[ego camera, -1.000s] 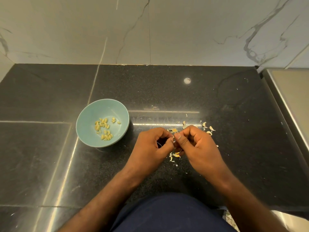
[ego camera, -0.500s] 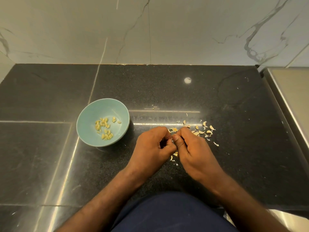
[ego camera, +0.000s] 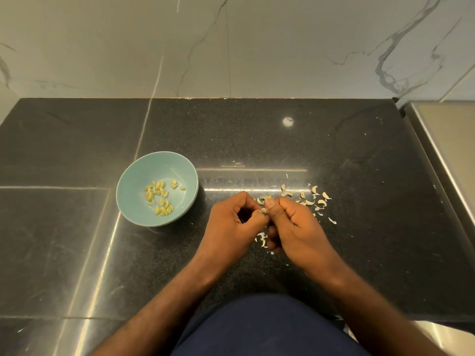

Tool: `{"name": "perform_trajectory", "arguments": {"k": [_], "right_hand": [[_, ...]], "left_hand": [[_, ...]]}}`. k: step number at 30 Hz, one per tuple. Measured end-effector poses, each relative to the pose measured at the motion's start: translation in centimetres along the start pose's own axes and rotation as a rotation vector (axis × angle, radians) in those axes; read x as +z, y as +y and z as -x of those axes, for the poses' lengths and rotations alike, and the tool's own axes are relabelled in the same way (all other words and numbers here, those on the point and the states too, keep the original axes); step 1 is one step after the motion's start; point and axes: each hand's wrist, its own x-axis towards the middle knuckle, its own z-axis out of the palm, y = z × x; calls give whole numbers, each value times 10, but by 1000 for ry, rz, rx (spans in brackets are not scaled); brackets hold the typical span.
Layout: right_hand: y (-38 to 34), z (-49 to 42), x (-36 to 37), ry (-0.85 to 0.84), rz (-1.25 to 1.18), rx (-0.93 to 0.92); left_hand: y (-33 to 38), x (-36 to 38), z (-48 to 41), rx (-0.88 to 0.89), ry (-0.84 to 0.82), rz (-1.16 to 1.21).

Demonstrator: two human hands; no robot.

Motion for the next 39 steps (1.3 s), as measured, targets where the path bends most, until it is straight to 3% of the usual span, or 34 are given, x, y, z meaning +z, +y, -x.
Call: {"name": "perform_trajectory", "arguments": {"k": [9,24,35,39], "right_hand": [[-3,-1,-4,53,-243,-13],[-6,-2,-8,119,-336,-2],[-5,0,-12,108,-201,-59],[-3,1,-11,100,-193,-54]], "left_hand": [[-6,-4,-5,-150,31,78],[-5,-4,-5,-53,50,26],[-8,-5,-5,-35,-87,21],[-10,-3,-4,-46,-60,42]]}}
